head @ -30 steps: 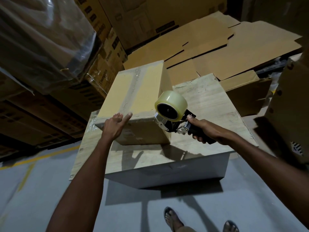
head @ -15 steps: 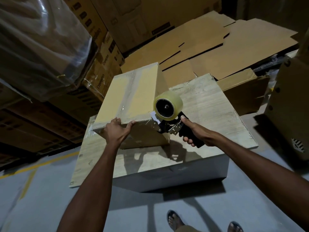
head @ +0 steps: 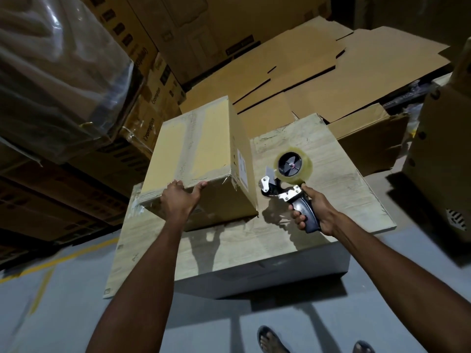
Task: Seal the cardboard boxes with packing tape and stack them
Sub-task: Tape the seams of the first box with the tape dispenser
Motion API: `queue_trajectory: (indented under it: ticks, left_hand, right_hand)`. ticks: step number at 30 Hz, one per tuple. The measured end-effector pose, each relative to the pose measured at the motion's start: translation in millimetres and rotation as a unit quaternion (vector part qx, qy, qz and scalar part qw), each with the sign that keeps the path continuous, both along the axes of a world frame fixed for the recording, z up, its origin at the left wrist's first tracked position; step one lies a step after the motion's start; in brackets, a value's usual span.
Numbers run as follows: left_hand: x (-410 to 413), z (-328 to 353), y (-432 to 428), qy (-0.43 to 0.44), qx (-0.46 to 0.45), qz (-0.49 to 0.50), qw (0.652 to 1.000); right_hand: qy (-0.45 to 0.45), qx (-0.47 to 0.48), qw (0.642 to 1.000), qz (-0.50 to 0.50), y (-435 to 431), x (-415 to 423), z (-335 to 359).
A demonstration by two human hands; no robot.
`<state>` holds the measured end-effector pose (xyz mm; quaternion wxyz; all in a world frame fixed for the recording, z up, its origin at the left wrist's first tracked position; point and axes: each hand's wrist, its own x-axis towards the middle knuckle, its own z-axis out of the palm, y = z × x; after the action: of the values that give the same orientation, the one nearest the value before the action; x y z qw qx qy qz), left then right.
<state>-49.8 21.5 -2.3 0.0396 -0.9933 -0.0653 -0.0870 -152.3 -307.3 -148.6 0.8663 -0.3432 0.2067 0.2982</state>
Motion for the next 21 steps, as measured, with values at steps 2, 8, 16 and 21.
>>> queue_trajectory:
  ticks: [2, 8, 16, 21]
  left_hand:
    - [-0.1, 0.3, -3.2, 0.000, -0.008, -0.001, 1.000]
    - [4.0, -0.4, -7.1, 0.004, 0.024, -0.007, 1.000]
    - [3.3, -1.7, -11.4, -0.004, 0.027, -0.001, 1.000]
    - [4.5, -2.9, -8.4, 0.003, 0.033, -0.006, 0.999]
  right_hand:
    - [0.007, 0.016, 0.999, -0.034, -4.1, 2.6, -10.9]
    - [0.053, 0.121, 0.984, -0.123, -4.6, 20.9, -52.7]
    - [0.098, 0.165, 0.961, -0.199, 17.4, 23.0, -83.9]
    - [0.089, 0.041, 0.971, -0.218, 23.8, 22.2, -70.4]
